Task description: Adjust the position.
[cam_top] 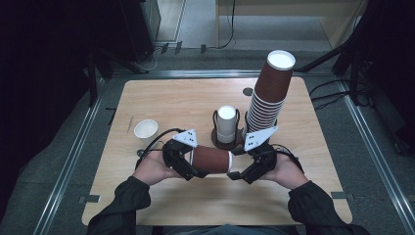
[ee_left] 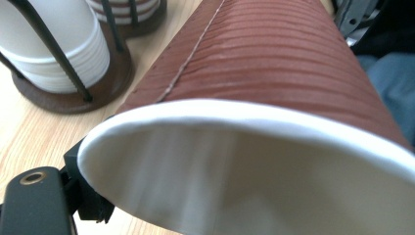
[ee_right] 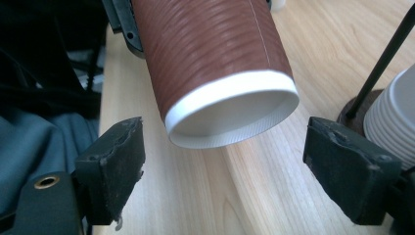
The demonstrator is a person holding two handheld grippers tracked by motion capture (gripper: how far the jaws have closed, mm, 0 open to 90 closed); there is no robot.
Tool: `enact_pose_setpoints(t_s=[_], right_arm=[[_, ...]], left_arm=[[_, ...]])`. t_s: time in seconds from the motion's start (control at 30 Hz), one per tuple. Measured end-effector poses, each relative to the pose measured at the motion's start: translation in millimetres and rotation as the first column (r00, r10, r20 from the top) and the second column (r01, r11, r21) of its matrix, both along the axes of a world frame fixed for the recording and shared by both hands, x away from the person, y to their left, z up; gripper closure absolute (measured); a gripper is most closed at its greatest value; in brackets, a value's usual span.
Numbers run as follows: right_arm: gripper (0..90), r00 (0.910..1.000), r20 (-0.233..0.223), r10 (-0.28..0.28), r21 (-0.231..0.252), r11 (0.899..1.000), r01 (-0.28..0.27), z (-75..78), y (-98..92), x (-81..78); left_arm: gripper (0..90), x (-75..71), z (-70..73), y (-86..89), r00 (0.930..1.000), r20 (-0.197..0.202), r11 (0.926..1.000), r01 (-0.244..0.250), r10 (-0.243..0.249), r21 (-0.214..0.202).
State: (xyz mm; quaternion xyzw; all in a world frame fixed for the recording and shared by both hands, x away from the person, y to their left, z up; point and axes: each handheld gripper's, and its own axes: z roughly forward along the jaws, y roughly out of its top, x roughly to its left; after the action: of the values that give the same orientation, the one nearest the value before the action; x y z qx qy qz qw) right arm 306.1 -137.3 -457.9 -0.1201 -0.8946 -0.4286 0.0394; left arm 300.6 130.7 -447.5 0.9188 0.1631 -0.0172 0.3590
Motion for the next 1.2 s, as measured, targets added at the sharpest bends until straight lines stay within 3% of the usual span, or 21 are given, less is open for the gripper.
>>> enact_pose_setpoints(t_s=[0.13,0.23,0.47,0.77,1.0,1.13,1.2], right_arm=[[15.7,1.0000,0.006,0.004,-0.048,0.999,-0.004,-4.8,2.7,-0.4],[15.7,1.0000,0.005,0.008,-0.054,0.998,-0.008,-6.6,4.0,-0.3],[15.7,0.9997,0.005,0.025,-0.107,0.994,-0.024,-13.2,11.2,-1.8],[17.2,0.9971,0.011,0.075,-0.178,0.981,-0.072,-22.2,23.6,-5.8],[20.5,0.9931,0.022,0.115,-0.204,0.973,-0.108,-28.0,36.3,-8.5],[21.3,0.9915,0.029,0.127,-0.217,0.969,-0.117,-29.2,37.9,-10.1],[21.2,0.9891,0.048,0.139,-0.217,0.968,-0.126,-28.4,38.8,-10.8]], left_arm=[[9.7,1.2,-3.4,-4.0,0.9996,-0.025,0.9992,0.012,-0.012,0.039],[9.7,2.1,-6.1,-7.4,0.9993,-0.035,0.9980,0.015,-0.013,0.062],[9.7,3.7,-13.6,-24.4,0.9989,-0.044,0.9901,0.018,-0.012,0.139],[9.5,-0.6,-18.9,-42.0,0.9960,-0.053,0.9839,0.079,-0.072,0.160],[8.8,-3.1,-23.3,-50.5,0.9955,-0.051,0.9749,0.089,-0.080,0.204],[8.1,-3.4,-24.6,-49.8,0.9947,-0.066,0.9739,0.091,-0.079,0.208],[6.7,-5.8,-24.0,-48.8,0.9958,-0.044,0.9751,0.087,-0.080,0.204]])
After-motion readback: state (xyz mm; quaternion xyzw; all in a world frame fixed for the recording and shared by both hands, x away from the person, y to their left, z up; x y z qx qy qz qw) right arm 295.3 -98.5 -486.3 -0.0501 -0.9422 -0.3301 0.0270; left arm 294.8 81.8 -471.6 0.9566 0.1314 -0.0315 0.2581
